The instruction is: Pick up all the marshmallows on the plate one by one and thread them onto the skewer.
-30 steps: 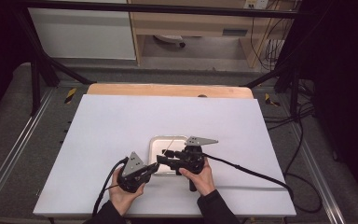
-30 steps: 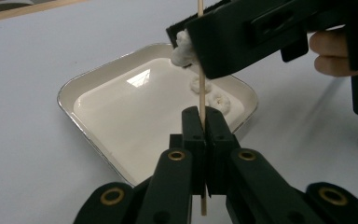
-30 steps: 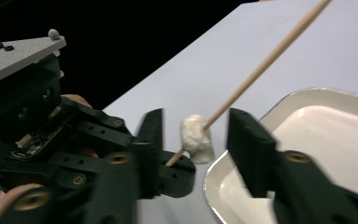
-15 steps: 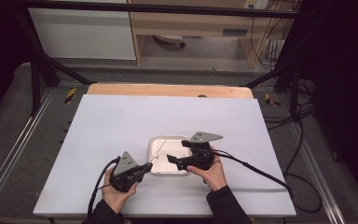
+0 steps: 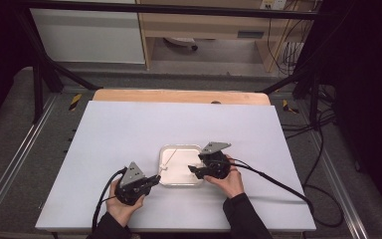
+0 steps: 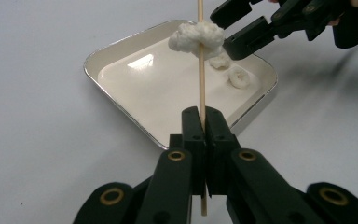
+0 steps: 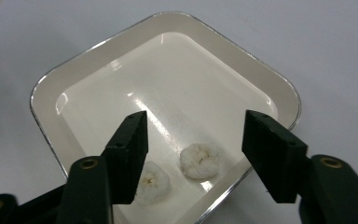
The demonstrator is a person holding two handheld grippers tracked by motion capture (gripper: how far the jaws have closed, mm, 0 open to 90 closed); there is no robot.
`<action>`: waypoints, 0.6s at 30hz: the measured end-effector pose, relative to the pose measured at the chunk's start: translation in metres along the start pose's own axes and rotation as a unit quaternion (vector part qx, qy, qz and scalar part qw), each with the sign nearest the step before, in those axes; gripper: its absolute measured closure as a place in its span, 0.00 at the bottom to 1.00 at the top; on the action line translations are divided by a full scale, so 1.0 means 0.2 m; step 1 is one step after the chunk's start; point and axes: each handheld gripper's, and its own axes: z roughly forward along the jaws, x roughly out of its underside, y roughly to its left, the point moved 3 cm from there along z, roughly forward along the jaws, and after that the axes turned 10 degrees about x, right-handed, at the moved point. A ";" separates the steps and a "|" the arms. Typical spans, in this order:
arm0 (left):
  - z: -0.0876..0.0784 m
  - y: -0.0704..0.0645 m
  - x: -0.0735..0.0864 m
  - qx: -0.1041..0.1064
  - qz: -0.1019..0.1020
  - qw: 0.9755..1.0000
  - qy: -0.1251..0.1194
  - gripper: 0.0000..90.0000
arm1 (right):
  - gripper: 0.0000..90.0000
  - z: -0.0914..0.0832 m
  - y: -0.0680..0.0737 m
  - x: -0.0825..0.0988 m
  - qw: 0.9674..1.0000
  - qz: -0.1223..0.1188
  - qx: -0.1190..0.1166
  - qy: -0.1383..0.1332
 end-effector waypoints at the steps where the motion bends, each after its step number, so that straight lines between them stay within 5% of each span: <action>1: 0.00 0.00 0.00 0.000 0.000 1.000 0.000 0.98 | 0.52 0.01 0.00 0.00 1.000 -0.001 0.000 0.002; 18: 0.00 0.00 0.00 0.004 0.000 1.000 0.002 0.98 | 0.73 0.07 0.00 0.04 0.999 -0.023 0.004 0.029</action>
